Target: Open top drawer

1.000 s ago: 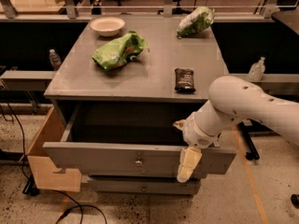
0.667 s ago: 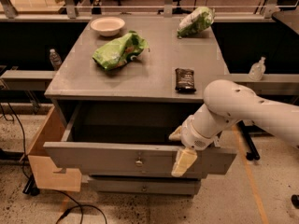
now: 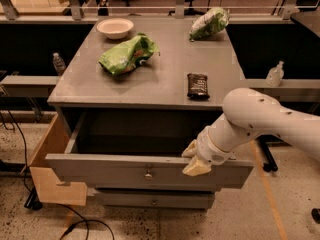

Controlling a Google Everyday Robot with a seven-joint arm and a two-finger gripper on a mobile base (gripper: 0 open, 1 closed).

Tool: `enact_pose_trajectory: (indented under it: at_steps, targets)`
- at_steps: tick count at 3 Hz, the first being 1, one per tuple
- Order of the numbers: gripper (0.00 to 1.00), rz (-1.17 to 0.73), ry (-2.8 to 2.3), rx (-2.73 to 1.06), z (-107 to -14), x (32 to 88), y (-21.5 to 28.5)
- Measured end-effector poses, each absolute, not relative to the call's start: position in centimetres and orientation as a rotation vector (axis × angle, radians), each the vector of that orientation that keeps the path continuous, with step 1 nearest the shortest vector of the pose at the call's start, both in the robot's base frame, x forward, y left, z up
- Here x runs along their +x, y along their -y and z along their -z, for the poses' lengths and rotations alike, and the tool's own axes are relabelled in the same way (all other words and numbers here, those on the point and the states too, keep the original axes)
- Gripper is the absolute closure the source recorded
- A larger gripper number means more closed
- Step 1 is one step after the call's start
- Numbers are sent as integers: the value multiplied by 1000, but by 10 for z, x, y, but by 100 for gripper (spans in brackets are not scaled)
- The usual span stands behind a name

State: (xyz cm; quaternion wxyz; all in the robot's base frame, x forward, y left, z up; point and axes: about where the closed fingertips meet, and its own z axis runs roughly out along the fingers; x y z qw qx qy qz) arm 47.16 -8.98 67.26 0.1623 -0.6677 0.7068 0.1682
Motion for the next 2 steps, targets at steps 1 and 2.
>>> enact_pose_trajectory:
  at_steps: [1, 2]
  targets:
    - [95, -506, -2004, -1889, -680, 452, 89]
    - [100, -506, -2004, -1889, -680, 452, 89]
